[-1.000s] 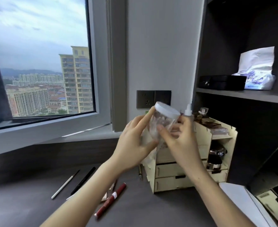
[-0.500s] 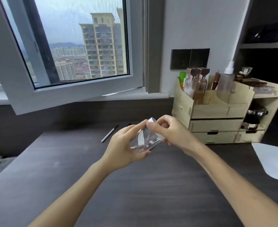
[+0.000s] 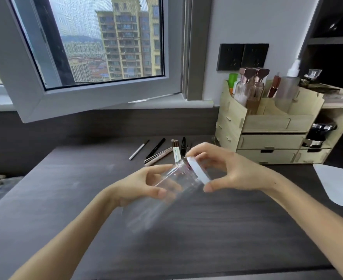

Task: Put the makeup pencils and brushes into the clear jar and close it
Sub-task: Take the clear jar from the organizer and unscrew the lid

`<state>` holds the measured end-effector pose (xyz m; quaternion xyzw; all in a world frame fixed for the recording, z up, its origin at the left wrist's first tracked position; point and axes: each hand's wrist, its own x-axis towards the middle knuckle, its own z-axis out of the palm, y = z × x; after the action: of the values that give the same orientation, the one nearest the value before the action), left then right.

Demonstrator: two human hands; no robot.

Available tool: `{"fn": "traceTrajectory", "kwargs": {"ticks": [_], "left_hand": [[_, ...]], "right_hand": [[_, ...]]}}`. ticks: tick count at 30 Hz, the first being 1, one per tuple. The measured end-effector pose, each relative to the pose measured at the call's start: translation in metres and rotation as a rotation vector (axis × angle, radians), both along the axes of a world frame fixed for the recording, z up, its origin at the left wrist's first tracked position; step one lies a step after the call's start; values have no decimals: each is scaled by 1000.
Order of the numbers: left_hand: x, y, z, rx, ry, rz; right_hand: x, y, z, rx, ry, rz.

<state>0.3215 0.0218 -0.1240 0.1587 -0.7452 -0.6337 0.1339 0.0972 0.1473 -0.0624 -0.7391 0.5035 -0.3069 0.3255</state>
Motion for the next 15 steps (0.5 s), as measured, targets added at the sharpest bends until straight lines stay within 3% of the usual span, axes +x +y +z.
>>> {"fn": "traceTrajectory", "kwargs": {"ticks": [3,4,9,15], "left_hand": [[2,-9,-8,151,193,235],[3,-13,-11,152,248,324],[9,-24,-20,78,417,686],[12,-35,-23,132,555,909]], "right_hand": [[-13,4,-9,-25,-298,-202],[-17,2,-20,-17,-316,-290],[-31,-8,-90,62,-79,-644],[-38,-14,-116,76,243,-647]]}}
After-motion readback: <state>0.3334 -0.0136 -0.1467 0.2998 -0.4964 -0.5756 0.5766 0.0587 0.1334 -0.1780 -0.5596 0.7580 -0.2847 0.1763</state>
